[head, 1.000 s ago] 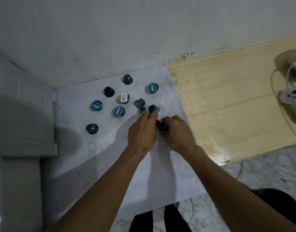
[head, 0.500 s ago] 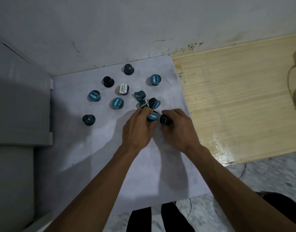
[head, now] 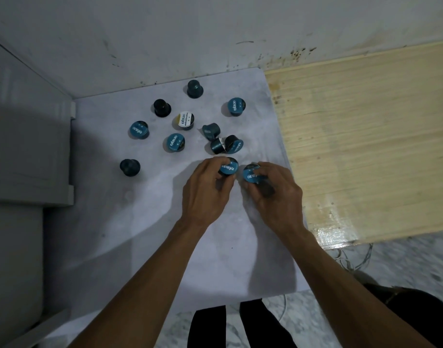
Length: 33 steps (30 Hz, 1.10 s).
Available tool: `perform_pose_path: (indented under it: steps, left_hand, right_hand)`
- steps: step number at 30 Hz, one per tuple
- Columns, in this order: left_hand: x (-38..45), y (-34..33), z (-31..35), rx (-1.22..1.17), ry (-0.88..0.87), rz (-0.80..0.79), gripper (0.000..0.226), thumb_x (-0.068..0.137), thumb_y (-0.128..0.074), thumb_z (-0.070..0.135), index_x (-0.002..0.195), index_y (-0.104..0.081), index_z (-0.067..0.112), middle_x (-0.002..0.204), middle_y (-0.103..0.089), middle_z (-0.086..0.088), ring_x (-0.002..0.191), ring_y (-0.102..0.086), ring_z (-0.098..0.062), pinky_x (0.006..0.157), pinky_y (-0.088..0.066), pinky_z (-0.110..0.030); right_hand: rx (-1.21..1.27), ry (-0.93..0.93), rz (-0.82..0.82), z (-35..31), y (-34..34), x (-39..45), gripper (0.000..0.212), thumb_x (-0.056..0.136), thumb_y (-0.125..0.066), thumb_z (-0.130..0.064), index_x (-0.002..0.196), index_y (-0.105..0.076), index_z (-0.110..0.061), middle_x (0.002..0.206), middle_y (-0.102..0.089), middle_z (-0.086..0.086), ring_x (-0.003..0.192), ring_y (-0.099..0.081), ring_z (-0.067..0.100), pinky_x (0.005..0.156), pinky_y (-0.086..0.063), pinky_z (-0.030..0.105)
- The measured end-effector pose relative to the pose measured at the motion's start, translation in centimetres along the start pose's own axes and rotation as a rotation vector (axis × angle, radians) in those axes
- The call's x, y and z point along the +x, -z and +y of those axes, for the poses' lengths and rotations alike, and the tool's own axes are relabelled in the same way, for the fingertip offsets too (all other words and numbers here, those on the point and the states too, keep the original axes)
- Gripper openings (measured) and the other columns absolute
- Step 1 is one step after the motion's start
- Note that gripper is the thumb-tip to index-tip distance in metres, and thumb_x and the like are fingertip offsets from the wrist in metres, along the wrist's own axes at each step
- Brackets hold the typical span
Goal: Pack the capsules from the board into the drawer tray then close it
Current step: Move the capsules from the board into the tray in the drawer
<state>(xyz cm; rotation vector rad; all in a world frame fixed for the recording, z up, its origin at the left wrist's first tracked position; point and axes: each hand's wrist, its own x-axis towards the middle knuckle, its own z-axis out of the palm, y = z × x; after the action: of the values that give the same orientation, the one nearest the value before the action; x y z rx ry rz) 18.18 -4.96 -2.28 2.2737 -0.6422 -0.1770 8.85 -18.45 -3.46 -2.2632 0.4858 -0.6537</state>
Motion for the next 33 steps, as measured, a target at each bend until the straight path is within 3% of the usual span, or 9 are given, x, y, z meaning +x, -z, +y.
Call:
perform_pose_path:
  steps: [5, 10, 13, 17, 23, 33]
  left_hand:
    - [-0.1, 0.1, 0.3, -0.045, -0.030, 0.028, 0.029, 0.085, -0.072, 0.020, 0.111, -0.066, 0.010, 0.105, -0.071, -0.003, 0.090, -0.063, -0.016, 0.080, -0.058, -0.033]
    - [-0.6, 1.2, 0.8, -0.092, 0.002, 0.050, 0.025, 0.085, -0.072, 0.020, 0.108, -0.066, 0.013, 0.102, -0.070, 0.000, 0.082, -0.061, -0.010, 0.074, -0.058, -0.031]
    - [-2.1, 3.0, 1.2, -0.091, 0.008, 0.081, 0.027, 0.084, -0.074, 0.020, 0.109, -0.066, 0.015, 0.102, -0.070, 0.002, 0.084, -0.063, -0.010, 0.076, -0.056, -0.022]
    - [-5.1, 6.5, 1.7, -0.091, 0.037, 0.168, 0.028, 0.082, -0.075, 0.020, 0.108, -0.066, 0.022, 0.096, -0.069, 0.008, 0.075, -0.059, -0.009, 0.062, -0.052, -0.024]
    - [-9.4, 13.6, 2.4, -0.099, 0.076, 0.316, 0.026, 0.082, -0.076, 0.021, 0.106, -0.066, 0.021, 0.098, -0.068, 0.014, 0.072, -0.060, -0.007, 0.059, -0.040, -0.008]
    - [-19.8, 27.7, -1.3, -0.085, 0.160, 0.430, 0.026, 0.080, -0.076, 0.020, 0.104, -0.068, 0.025, 0.092, -0.068, 0.017, 0.075, -0.063, -0.005, 0.058, -0.045, -0.011]
  right_hand:
    - [0.003, 0.046, 0.013, -0.4, 0.3, 0.2, 0.023, 0.079, -0.081, -0.014, 0.098, -0.072, -0.005, 0.098, -0.073, 0.007, 0.094, -0.065, 0.021, 0.086, -0.051, 0.023]
    - [0.000, 0.015, -0.006, -1.9, 1.0, 0.3, 0.022, 0.079, -0.079, -0.015, 0.100, -0.072, -0.008, 0.097, -0.073, 0.004, 0.089, -0.065, 0.020, 0.084, -0.040, 0.005]
    - [-0.010, 0.071, -0.013, -3.5, 1.6, 0.2, 0.023, 0.077, -0.080, -0.011, 0.097, -0.072, -0.006, 0.095, -0.074, 0.007, 0.085, -0.066, 0.021, 0.081, -0.043, 0.012]
    - [0.098, 0.049, -0.069, -6.6, 2.4, -0.2, 0.024, 0.078, -0.080, -0.016, 0.100, -0.072, -0.011, 0.098, -0.073, 0.000, 0.082, -0.065, 0.014, 0.073, -0.052, 0.022]
    - [0.182, 0.116, -0.148, -13.1, 2.4, -0.8, 0.026, 0.078, -0.080, -0.023, 0.103, -0.072, -0.015, 0.099, -0.073, -0.005, 0.079, -0.064, 0.008, 0.066, -0.048, 0.010]
    - [0.324, 0.147, -0.343, -27.9, -1.6, -6.9, 0.024, 0.076, -0.081, -0.027, 0.097, -0.072, -0.020, 0.093, -0.073, -0.011, 0.077, -0.065, 0.003, 0.062, -0.052, 0.022]
